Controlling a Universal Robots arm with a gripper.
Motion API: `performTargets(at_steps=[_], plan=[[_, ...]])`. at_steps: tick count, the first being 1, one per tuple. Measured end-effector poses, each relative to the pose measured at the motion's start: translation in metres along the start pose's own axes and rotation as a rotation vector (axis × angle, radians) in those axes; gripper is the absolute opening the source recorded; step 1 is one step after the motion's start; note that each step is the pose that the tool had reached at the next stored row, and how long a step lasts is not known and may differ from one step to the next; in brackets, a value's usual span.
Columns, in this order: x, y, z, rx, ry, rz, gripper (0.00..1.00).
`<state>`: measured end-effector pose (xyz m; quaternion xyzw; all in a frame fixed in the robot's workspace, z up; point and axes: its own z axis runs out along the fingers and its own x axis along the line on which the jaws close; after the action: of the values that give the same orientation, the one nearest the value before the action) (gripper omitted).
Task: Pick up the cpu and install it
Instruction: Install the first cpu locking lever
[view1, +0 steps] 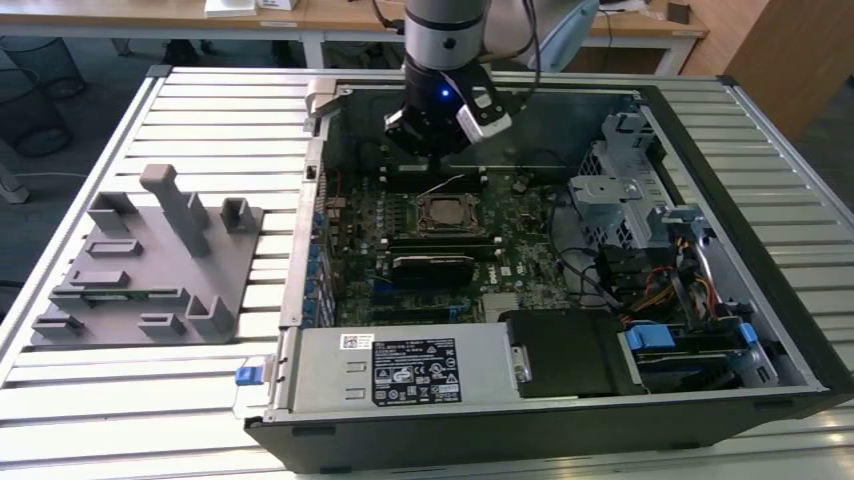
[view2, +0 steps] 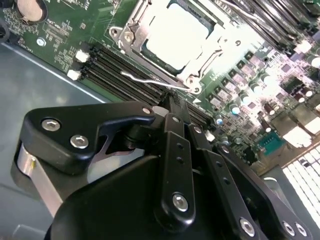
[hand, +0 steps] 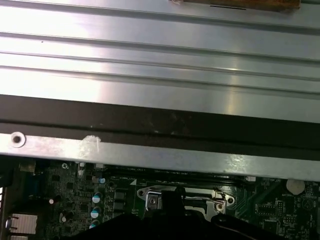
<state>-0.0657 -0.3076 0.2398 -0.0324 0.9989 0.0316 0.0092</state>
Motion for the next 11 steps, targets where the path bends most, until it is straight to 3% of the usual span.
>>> performTargets(at_steps=[5,11], plan=[[-0.0037,-0.0001,0.0052,0.0148,0.0011,-0.001,0.11],[-0.0089,0.0001,0.0087,0.0148,0.001,-0.001,0.11]])
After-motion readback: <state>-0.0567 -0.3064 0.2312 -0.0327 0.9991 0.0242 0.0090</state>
